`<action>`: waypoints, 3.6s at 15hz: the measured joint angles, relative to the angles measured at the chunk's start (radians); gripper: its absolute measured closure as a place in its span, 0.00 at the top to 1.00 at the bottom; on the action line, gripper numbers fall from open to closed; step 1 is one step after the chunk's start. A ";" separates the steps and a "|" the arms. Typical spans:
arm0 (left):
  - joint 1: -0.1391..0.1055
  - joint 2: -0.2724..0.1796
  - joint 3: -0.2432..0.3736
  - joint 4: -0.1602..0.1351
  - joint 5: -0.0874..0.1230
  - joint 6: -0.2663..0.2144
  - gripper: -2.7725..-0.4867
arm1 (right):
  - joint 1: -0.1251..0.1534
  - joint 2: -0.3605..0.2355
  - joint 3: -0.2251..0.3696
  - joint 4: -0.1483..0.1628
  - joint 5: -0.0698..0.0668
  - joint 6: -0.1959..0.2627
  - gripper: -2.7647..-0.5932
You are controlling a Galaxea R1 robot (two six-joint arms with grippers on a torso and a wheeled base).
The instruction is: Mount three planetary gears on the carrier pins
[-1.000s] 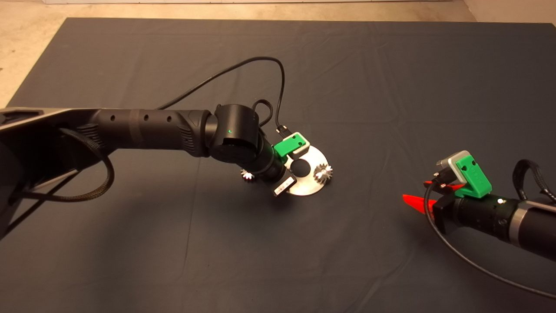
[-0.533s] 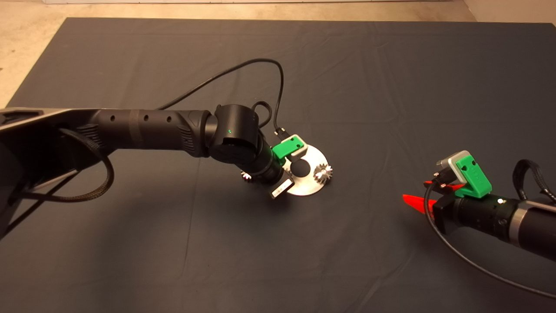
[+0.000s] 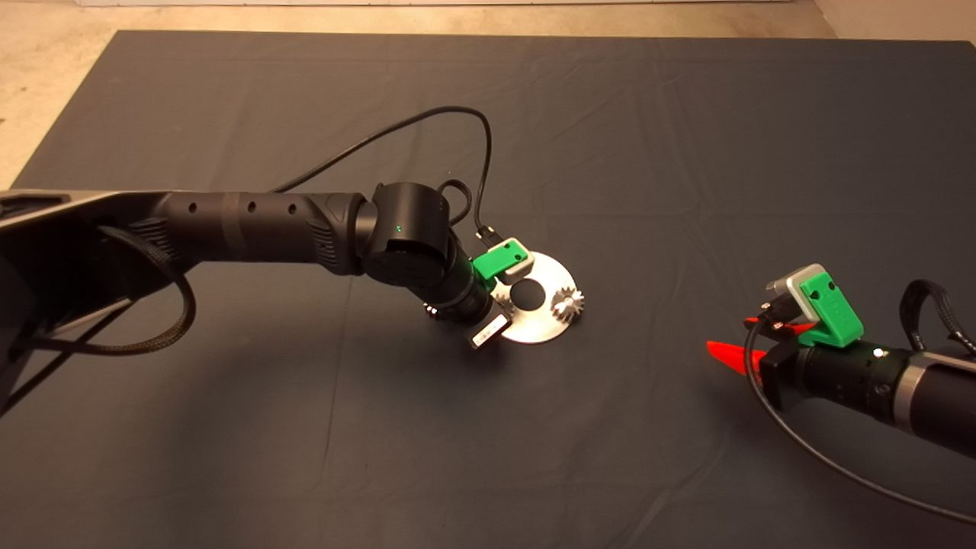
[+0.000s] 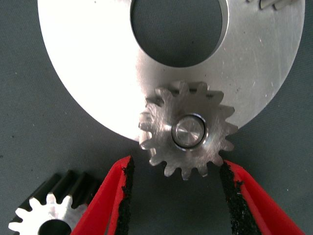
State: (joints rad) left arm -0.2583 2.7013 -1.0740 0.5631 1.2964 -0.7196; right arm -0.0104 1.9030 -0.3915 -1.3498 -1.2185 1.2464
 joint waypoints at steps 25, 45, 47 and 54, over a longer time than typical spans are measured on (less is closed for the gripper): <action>-0.100 -0.143 0.037 -0.068 0.082 0.003 0.49 | 0.000 0.013 0.000 0.000 -0.013 -0.001 0.41; -0.094 -0.173 0.096 -0.013 0.011 -0.050 0.49 | 0.033 0.013 0.000 0.000 -0.012 -0.001 0.41; -0.090 -0.175 0.096 -0.008 0.010 -0.049 0.49 | 0.033 0.013 0.000 0.000 -0.013 -0.001 0.41; -0.011 -0.172 0.096 0.023 -0.014 -0.049 0.49 | 0.033 0.009 0.000 0.000 -0.013 -0.001 0.41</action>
State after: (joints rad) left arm -0.2689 2.5296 -0.9779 0.5858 1.2826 -0.7687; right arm 0.0230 1.9123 -0.3915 -1.3494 -1.2315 1.2455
